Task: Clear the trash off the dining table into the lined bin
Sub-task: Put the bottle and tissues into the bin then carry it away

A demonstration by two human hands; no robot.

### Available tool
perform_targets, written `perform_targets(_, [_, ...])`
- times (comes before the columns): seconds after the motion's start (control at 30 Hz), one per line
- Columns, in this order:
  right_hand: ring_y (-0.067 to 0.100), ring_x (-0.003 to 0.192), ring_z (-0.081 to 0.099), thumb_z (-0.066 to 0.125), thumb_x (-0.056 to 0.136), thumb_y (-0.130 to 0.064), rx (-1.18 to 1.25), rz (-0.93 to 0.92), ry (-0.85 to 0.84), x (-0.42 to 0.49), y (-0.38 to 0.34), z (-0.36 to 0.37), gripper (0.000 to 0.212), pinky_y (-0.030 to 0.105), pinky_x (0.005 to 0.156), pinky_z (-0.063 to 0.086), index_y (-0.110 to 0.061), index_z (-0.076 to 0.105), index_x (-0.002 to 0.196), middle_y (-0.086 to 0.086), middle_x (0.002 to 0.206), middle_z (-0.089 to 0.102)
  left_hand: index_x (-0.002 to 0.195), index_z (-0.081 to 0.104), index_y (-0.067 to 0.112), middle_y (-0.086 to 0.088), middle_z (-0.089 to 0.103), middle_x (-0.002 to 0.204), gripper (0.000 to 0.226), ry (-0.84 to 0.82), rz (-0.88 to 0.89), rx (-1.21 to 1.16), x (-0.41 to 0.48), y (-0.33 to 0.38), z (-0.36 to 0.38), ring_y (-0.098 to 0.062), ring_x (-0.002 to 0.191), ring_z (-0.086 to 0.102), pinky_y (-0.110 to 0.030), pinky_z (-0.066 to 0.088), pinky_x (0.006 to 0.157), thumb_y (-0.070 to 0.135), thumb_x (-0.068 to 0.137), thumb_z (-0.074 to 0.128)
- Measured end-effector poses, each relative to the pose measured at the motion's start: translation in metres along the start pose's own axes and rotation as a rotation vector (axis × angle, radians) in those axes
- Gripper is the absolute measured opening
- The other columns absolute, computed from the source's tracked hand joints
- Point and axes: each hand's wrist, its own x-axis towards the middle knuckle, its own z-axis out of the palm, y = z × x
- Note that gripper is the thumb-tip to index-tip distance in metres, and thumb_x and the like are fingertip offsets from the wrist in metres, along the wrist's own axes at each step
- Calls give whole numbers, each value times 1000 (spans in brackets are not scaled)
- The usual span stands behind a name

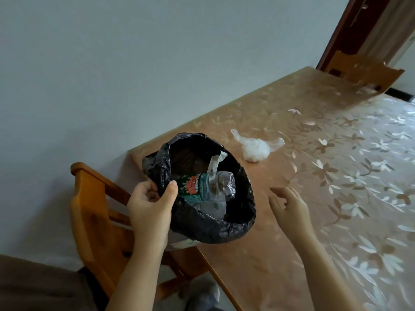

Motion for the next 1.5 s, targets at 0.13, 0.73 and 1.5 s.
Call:
perform_targets(0.13, [19,94,56,58,84,-14,5,26,-11,59,14,17,19,31,79,43,-12,62,103,4,101,61,71,56,8,-26,58,75,36,-5,2,35,45,5,36,-32,68,54,-53,50,62,42,63,66])
perform_targets(0.73, [26,89,56,63,81,-21,-117,124,-26,249,65,98,36,32,67,43,-13,53,115,11,118,49,58,59,38,20,57,52,8,-64,67,78,151,-17,132,1,52,50,-17,44,51,37,63,66])
perform_targets(1.5, [21,75,46,51,81,3,-39,250,-43,253,73,108,12,29,71,36,3,62,81,16,99,51,64,56,23,17,57,50,20,-41,49,30,167,-22,119,0,51,51,-15,44,49,13,77,68])
